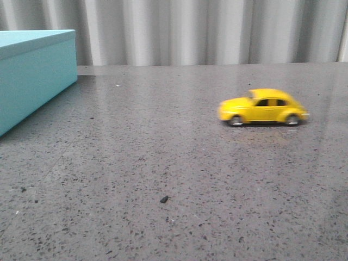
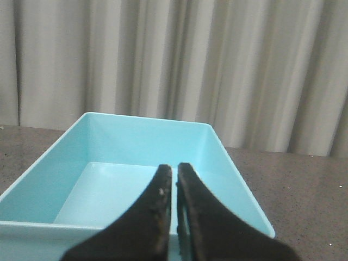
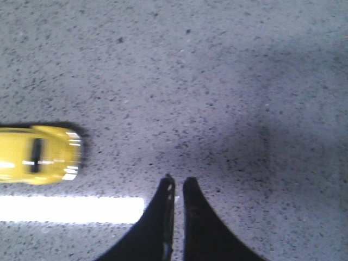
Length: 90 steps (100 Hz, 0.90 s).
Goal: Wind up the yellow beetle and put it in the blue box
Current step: 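Lift the right gripper off the beetle, letting it roll toward the box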
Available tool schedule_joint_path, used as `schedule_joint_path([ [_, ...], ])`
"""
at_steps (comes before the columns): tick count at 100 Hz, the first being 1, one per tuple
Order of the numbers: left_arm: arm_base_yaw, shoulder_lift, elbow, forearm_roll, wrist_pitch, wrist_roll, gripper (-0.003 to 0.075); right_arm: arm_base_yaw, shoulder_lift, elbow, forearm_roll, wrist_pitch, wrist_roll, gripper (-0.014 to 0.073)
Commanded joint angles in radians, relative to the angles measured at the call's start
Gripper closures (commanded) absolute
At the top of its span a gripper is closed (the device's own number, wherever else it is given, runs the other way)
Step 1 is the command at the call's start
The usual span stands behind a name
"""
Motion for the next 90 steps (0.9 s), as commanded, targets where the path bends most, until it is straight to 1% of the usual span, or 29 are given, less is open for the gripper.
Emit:
schedule_joint_path([
  [1,0.001,0.019,-0.036,-0.005,-0.068,-0.007,0.0741,0.029,-0.036,-0.025,0.001,-0.038,-0.002,0.0635],
  [24,0.001,0.019,-0.036,-0.005,-0.068,-0.007,0.0741,0.082,-0.036,-0.025,0.001,-0.069,-0.002,0.0635],
  [54,0.001,0.019,-0.036,-0.005,-0.068,-0.007,0.0741,0.088,-0.049,-0.025,0.001,-0.102,-0.002,0.0635],
  [76,0.001,0.019,-0.038,-0.006,-0.063,-0.007,0.0741,0.088,-0.137,-0.025,0.001,-0.165,-0.002,0.0635],
  [90,0.001,0.038,-0.079,-0.006,0.015,-0.007,0.0741,0.088,-0.230,-0.025,0.001,-0.216,-0.013,0.0635],
])
